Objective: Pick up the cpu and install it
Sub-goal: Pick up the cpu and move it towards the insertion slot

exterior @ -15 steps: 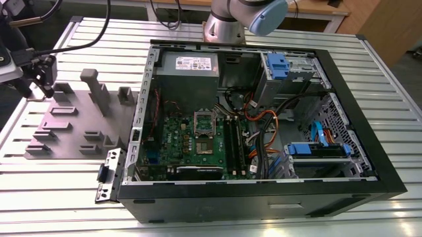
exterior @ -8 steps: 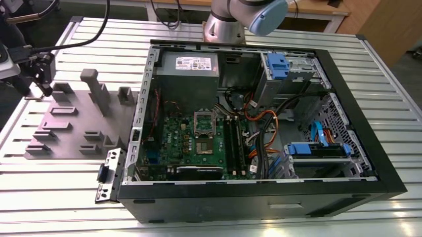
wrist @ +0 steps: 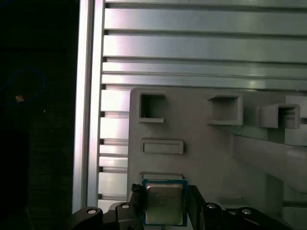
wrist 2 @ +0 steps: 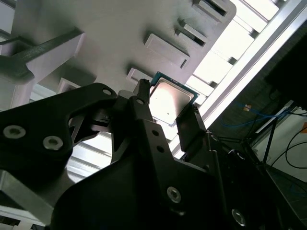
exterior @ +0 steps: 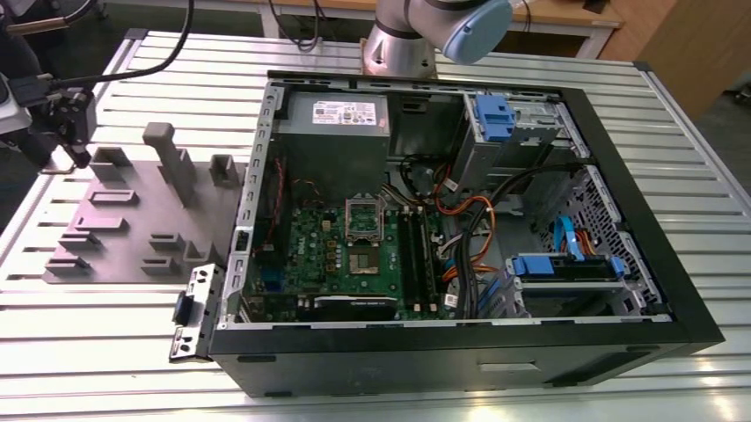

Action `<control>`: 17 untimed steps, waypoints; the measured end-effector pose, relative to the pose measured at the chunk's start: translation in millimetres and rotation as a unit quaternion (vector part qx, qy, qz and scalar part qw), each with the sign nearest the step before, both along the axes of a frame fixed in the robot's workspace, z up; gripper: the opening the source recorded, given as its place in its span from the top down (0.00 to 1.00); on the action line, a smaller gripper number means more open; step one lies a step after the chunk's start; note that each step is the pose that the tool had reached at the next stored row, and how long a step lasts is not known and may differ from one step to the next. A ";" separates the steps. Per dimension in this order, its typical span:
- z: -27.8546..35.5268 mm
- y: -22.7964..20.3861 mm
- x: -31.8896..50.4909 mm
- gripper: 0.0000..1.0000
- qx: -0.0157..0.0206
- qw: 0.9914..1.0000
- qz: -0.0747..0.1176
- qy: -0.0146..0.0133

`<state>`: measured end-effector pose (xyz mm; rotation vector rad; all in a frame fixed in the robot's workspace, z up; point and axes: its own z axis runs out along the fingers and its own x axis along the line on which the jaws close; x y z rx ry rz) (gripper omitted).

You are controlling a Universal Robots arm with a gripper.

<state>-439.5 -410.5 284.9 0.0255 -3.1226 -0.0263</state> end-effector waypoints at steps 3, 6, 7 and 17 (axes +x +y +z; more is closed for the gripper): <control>2.6 0.0 0.0 0.53 0.000 1.000 0.000 0.000; 4.4 0.0 0.0 0.53 0.000 1.000 0.000 0.000; 5.1 0.0 0.0 0.53 0.000 1.000 0.000 0.000; 10.2 0.0 0.0 0.53 0.000 1.000 0.000 0.000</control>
